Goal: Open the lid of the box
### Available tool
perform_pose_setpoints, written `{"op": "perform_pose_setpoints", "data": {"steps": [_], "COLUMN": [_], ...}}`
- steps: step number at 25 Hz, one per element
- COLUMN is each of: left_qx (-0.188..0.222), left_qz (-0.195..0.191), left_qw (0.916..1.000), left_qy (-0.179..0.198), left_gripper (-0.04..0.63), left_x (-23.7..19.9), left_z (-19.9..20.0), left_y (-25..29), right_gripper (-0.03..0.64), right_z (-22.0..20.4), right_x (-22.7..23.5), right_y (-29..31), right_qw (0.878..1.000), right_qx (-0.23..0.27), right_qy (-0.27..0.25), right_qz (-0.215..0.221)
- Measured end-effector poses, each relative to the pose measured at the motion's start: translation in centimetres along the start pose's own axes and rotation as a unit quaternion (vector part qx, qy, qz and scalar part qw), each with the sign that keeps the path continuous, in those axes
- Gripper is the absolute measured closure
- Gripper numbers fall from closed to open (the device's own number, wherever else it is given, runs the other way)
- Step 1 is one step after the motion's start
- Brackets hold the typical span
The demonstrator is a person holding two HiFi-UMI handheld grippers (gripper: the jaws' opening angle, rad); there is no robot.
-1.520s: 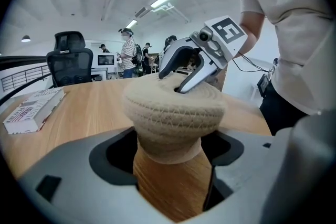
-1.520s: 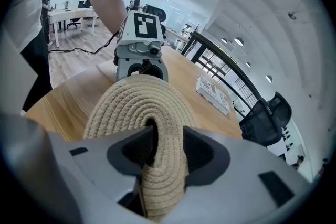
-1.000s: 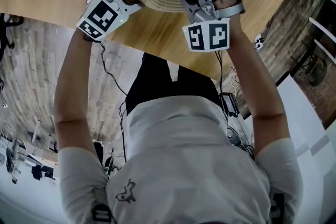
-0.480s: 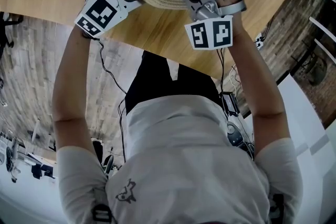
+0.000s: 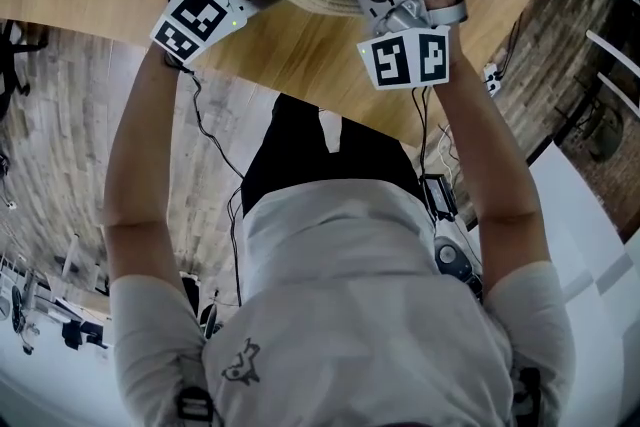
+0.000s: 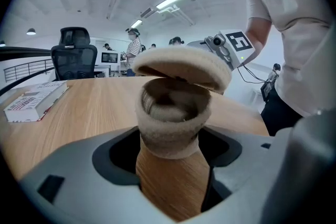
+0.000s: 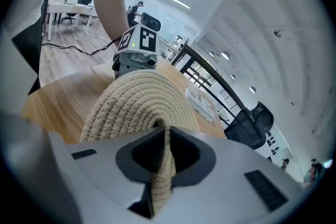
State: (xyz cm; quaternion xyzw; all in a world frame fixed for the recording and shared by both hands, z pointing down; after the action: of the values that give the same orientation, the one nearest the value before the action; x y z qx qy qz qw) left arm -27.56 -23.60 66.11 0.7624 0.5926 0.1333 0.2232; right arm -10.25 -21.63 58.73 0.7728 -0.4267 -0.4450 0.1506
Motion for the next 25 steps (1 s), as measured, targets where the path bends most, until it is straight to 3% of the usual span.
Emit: {"op": "perform_pose_setpoints", "data": {"steps": [10,18,25], "left_qx": [0.012,0.069,0.113], "left_qz": [0.065,0.123,0.153], "left_qw": [0.9968,0.9866,0.9765], "left_qy": [-0.045,-0.083,-0.102], "left_gripper": [0.258,0.258,0.259], "left_x": [1.5,4.3,9.1], "left_z": [1.5,6.0,9.7], "left_y": [-4.4,-8.7,-9.6], "right_gripper": [0.583,0.583,0.583], "right_z": [2.4,2.7,1.0], "right_x": [2.3,2.5,2.3], "right_y": [-4.4,-9.4,-13.7], "right_qw": [0.998,0.992,0.963], "right_qx": [0.003,0.016,0.051], "right_qy": [0.059,0.119,0.262], "right_qz": [-0.027,-0.047,-0.029]}}
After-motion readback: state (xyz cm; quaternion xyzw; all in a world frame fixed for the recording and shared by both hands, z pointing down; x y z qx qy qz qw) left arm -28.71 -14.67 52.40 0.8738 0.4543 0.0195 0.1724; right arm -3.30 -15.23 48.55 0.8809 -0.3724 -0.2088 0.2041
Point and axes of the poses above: the fingertips, and each gripper's own axes: y forward along the fingers, x to its right, z out of its top, the point moved 9 cm from there along -y, backward along the fingers, and after that the axes turned 5 degrees about y, right-handed, at the moved point
